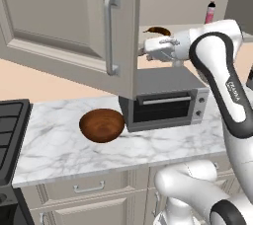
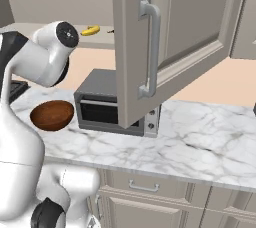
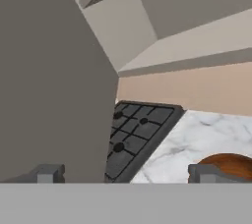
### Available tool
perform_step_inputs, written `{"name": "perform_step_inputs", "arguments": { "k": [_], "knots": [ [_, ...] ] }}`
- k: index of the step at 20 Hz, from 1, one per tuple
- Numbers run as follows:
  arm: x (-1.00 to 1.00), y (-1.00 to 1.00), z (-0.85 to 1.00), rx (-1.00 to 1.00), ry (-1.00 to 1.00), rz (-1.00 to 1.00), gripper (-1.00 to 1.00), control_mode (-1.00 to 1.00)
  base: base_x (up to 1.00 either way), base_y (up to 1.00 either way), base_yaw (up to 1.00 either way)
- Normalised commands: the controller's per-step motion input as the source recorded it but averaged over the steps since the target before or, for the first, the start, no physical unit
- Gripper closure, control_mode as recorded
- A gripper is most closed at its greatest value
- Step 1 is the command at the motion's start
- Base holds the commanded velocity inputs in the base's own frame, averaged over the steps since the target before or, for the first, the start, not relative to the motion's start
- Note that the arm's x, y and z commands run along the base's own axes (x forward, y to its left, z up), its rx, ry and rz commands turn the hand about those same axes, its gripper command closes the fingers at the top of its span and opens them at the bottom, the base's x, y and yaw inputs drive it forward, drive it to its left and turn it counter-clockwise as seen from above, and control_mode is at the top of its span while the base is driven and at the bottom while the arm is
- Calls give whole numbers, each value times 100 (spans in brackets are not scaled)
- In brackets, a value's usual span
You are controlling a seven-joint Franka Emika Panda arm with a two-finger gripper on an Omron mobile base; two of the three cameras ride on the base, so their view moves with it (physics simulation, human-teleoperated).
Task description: Open the cabinet. Pick the banana and banana from the cabinet and place them into the bowl. Then close the cabinet.
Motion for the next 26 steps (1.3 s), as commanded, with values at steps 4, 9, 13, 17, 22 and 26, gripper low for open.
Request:
{"name": "perform_step_inputs", "arguments": {
  "k": [4,9,13,17,22,26],
  "knots": [
    [8,100,-6,-15,0,40,-100,-100,0,0,0],
    [0,100,-2,-9,0,37,-100,-100,0,0,0],
    [0,100,-11,-7,0,29,-100,-100,0,0,0],
    [0,98,-23,-1,0,20,-100,-100,0,0,0],
    [0,41,-6,1,0,7,-100,-100,0,0,0],
    [-8,-21,0,0,-2,0,-100,-100,0,0,0]
  ]
}}
